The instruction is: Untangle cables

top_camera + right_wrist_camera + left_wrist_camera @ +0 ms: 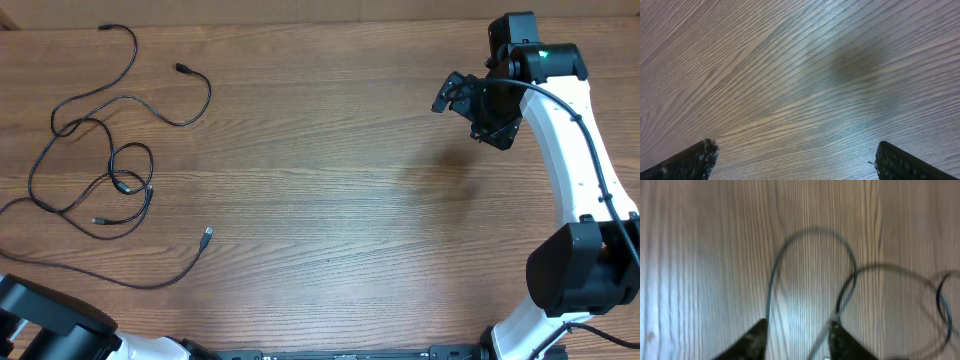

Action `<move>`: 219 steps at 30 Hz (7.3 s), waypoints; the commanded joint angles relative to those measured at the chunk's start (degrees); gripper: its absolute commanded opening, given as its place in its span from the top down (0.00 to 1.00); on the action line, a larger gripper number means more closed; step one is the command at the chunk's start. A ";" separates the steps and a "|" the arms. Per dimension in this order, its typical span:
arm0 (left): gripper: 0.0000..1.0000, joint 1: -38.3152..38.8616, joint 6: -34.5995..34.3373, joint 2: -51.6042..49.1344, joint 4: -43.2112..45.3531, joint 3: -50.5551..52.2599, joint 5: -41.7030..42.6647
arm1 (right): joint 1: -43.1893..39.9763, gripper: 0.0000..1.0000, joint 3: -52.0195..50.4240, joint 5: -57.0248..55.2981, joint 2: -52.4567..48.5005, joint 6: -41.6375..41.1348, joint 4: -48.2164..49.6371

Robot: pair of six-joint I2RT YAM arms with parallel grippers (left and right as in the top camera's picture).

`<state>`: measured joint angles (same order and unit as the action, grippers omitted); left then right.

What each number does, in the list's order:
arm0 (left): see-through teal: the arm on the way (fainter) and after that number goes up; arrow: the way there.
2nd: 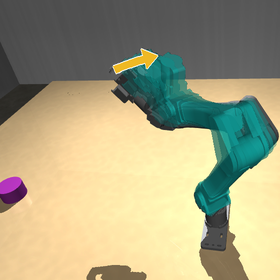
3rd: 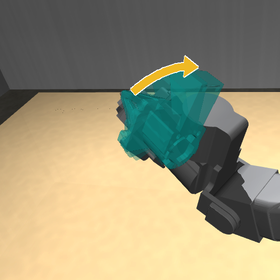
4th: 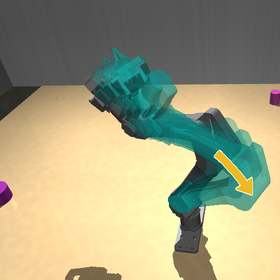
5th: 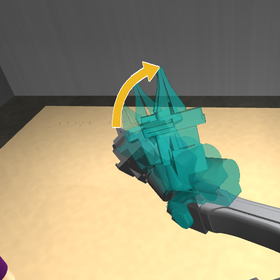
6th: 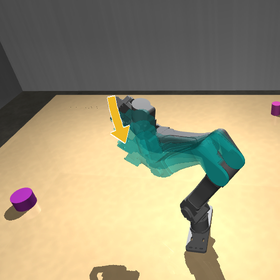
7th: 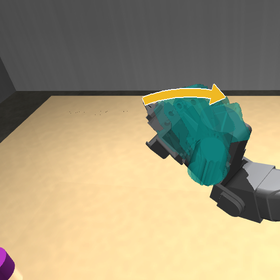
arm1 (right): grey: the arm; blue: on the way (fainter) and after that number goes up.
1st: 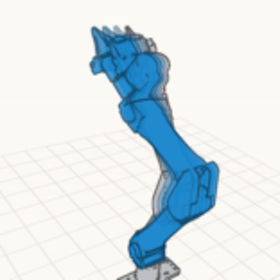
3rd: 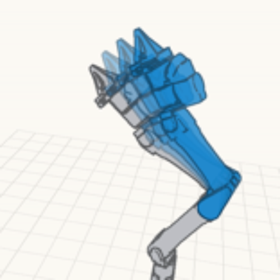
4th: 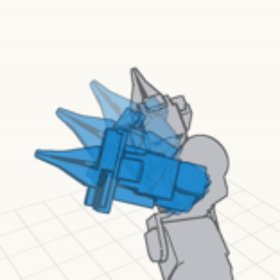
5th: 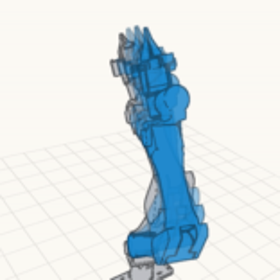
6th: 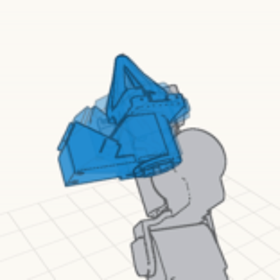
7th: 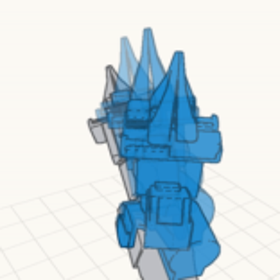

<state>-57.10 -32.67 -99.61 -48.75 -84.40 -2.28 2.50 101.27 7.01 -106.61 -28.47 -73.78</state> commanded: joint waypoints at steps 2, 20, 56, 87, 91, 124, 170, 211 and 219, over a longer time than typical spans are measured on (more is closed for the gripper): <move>0.51 0.02 4.76 -0.09 -4.52 -0.09 13.79 | -0.11 0.00 0.04 -0.96 0.72 0.26 0.02; 0.29 22.38 30.71 13.40 -23.28 -0.09 43.30 | -0.11 0.00 0.04 -0.96 0.72 0.26 0.04; 0.01 59.01 22.80 58.31 -48.04 0.04 27.89 | -0.11 0.00 0.04 -0.98 0.72 0.26 0.04; 0.01 59.39 29.18 67.47 -36.46 8.55 25.00 | -0.11 0.00 0.04 -0.98 0.72 0.26 0.04; 0.01 59.39 41.27 74.14 -23.47 19.15 29.70 | -0.11 0.00 0.04 -0.98 0.72 0.26 0.02; 0.00 57.33 25.86 99.43 30.69 72.43 11.28 | -0.11 0.00 0.04 -0.96 0.72 0.26 0.04; 0.00 57.09 34.42 99.41 44.94 84.13 -5.81 | -0.11 0.00 0.04 -0.96 0.72 0.26 0.04; 0.00 57.09 34.40 99.36 44.96 84.13 -5.81 | 1.31 0.00 -0.07 -6.56 2.43 9.62 0.07; 0.01 57.09 34.40 99.36 44.96 84.13 -5.81 | 1.53 0.00 -0.07 -6.51 9.62 16.28 1.64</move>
<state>0.23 0.62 -0.75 -3.81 -0.51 -8.38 4.47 101.19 1.21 -101.91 -15.90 -72.79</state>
